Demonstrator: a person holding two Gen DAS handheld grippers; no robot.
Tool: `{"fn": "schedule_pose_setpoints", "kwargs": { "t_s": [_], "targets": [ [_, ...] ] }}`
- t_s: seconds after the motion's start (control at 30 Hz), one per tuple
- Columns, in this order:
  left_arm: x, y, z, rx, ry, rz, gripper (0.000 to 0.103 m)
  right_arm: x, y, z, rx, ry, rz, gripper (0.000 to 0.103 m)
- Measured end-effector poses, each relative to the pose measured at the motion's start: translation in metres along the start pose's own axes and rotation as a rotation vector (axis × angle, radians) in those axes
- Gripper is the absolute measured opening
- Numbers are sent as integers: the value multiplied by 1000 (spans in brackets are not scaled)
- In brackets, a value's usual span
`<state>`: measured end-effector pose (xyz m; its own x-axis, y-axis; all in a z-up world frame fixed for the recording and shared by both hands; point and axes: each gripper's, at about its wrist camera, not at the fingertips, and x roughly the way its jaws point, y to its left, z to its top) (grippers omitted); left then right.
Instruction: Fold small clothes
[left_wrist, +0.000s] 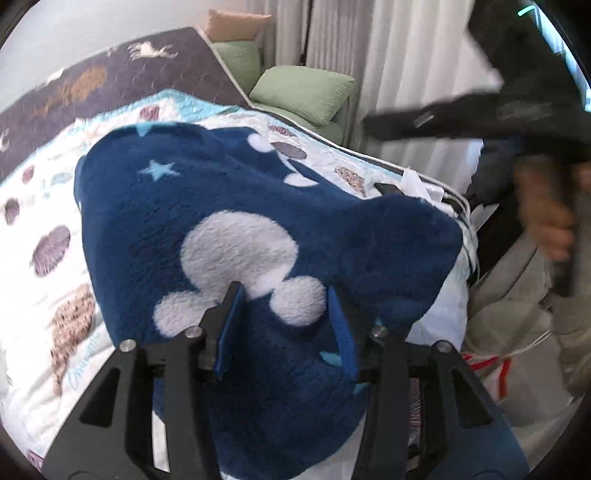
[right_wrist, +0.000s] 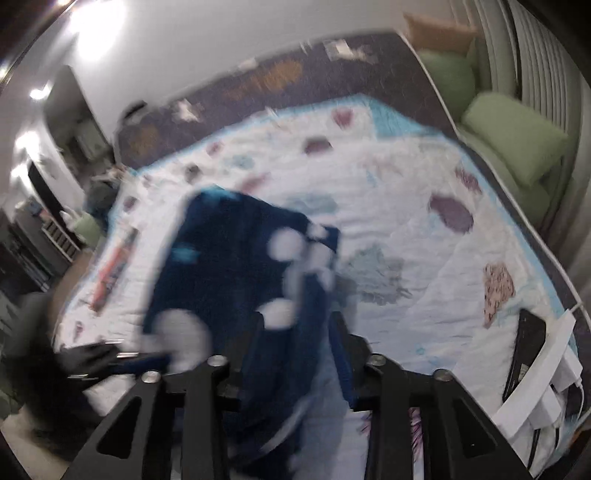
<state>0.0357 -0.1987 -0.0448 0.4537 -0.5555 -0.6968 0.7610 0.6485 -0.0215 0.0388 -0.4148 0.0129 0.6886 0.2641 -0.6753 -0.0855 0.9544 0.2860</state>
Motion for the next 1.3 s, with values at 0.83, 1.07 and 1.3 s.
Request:
{"fn": "schedule_pose_setpoints", "kwargs": {
  "t_s": [0.83, 1.07, 1.3],
  "targets": [
    [106, 150, 59, -188, 169, 179, 80, 56, 27, -88, -19, 251, -25, 10],
    [97, 146, 60, -159, 118, 179, 81, 74, 33, -85, -66, 272, -52, 8],
    [38, 155, 86, -208, -20, 133, 81, 19, 35, -34, -75, 174, -35, 12]
  ]
}}
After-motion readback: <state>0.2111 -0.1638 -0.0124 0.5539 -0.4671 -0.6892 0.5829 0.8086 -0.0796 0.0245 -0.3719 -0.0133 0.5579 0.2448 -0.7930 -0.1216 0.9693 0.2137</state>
